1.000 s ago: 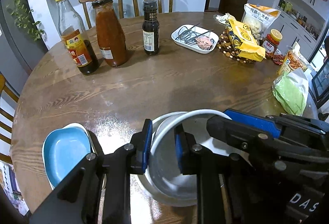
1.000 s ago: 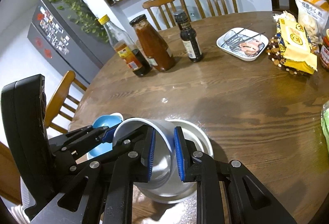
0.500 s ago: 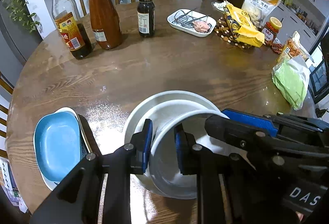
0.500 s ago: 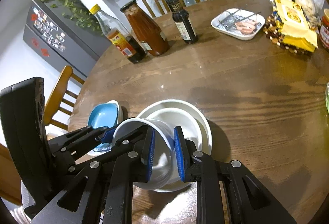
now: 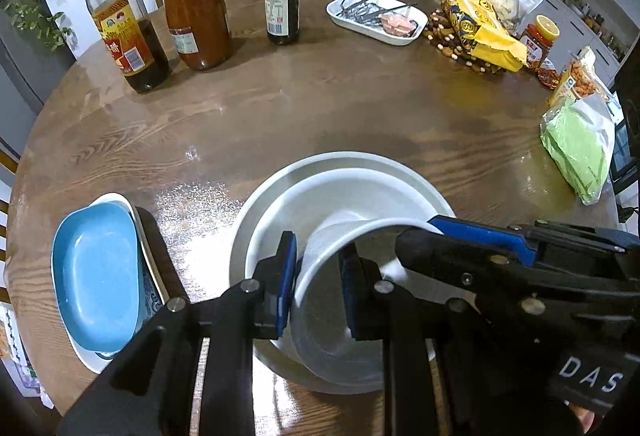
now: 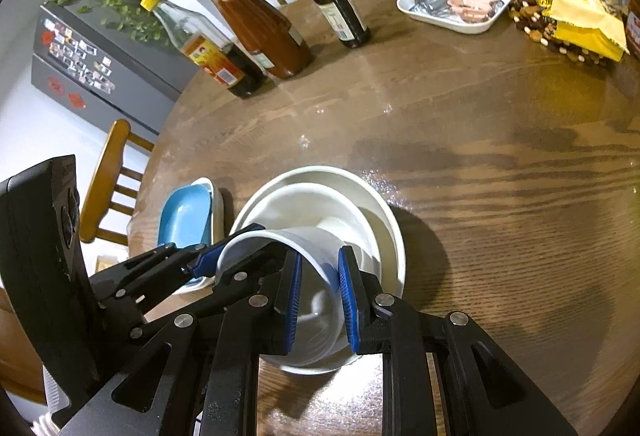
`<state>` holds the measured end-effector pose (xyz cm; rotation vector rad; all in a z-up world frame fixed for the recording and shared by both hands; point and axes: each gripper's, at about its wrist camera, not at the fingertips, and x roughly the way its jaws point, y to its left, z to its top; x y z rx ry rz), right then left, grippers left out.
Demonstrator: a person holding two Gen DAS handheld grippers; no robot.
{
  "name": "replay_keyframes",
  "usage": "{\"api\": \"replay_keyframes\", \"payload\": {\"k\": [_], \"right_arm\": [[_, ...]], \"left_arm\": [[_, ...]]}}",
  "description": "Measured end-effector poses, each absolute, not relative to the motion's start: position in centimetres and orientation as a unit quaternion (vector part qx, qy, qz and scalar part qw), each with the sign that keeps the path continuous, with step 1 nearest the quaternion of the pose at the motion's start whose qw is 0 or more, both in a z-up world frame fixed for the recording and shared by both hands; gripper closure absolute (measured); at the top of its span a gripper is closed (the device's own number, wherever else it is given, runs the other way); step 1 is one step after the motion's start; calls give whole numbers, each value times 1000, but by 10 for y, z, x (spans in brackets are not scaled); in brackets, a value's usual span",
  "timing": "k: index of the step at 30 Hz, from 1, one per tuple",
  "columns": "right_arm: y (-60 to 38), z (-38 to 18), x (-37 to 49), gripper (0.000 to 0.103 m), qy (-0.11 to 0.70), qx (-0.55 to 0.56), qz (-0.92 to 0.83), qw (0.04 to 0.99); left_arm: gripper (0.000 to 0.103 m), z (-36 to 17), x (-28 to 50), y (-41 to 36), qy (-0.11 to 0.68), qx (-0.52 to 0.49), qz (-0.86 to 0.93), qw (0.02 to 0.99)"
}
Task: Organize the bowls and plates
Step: 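Lower the white ramekin into the medium white bowl with the right gripper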
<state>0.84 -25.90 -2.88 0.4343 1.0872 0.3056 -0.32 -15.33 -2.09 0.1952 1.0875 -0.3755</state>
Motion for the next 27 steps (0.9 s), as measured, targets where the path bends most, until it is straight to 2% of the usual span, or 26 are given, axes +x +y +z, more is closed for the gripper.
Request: {"api": "replay_keyframes", "payload": {"k": [12,27], "right_arm": [[-262,-46,33,81,543,220,136,799],[-260,-42,44,81,519,181,115,827]], "left_arm": [[83,-33,18,-153,546,79,-181,814],[84,-34,32,-160,528,92,-182,824]]}}
